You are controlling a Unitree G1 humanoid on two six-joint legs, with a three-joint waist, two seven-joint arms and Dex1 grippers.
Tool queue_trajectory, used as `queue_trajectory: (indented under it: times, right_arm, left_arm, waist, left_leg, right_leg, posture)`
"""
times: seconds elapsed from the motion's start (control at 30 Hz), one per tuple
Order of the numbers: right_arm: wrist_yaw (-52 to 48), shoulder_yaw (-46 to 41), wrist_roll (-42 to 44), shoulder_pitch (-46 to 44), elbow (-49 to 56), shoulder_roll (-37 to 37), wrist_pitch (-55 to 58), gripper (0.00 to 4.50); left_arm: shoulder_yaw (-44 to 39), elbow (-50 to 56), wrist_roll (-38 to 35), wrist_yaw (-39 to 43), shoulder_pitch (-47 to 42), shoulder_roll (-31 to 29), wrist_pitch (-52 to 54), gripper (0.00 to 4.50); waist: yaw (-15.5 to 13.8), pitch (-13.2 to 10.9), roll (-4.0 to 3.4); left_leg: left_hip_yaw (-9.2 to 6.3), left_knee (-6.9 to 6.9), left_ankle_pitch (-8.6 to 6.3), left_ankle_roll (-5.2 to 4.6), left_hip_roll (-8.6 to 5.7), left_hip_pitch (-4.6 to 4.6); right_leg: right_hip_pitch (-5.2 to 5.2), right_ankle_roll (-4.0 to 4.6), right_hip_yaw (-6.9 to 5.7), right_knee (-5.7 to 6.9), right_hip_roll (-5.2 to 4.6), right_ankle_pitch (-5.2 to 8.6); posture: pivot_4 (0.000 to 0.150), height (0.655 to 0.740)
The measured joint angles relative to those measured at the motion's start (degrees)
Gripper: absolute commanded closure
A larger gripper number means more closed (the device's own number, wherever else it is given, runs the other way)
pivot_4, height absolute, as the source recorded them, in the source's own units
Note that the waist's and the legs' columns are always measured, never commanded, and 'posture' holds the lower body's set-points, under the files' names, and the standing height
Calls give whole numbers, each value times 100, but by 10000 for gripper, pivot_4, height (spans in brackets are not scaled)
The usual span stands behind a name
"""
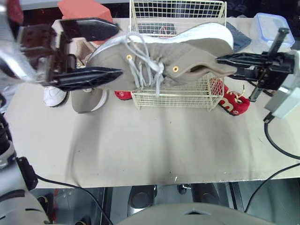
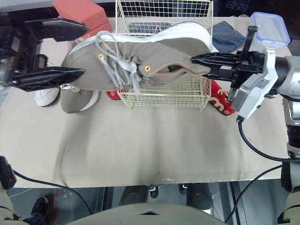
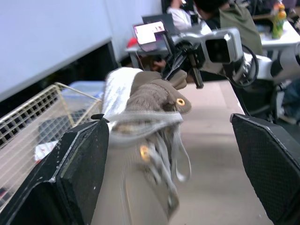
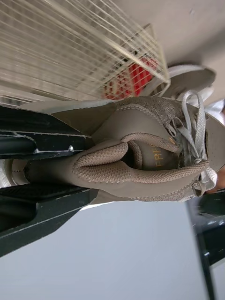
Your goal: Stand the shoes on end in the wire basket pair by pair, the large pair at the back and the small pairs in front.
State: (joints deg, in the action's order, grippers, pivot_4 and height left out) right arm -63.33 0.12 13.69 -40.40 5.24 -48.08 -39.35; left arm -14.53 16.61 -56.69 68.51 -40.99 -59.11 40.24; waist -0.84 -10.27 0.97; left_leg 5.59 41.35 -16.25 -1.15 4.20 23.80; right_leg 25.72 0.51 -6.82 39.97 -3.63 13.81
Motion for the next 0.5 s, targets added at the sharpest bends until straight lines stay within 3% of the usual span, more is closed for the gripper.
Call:
queue_trajectory:
  times: [0.27, 0.5]
  right_arm:
    - [-347, 542, 25, -250, 36, 6, 236, 44808]
    - [-394, 708, -77, -454, 105, 38, 558, 44808]
  left_arm:
    - [1315, -434, 1348, 745, -565, 6, -634, 0]
    - [1892, -947, 2118, 1695, -1062, -26, -1081, 0]
  waist:
    - [8, -2, 1]
    - [9, -3, 0]
  left_leg:
    - [22, 0, 0, 0, -1, 4]
    - [30, 0, 0, 0, 0, 4]
  right_leg:
    - [3, 8, -20, -1, 4, -4]
    - [6, 5, -22, -1, 5, -2]
  posture:
    - [1500, 6860]
    - [1500, 6860]
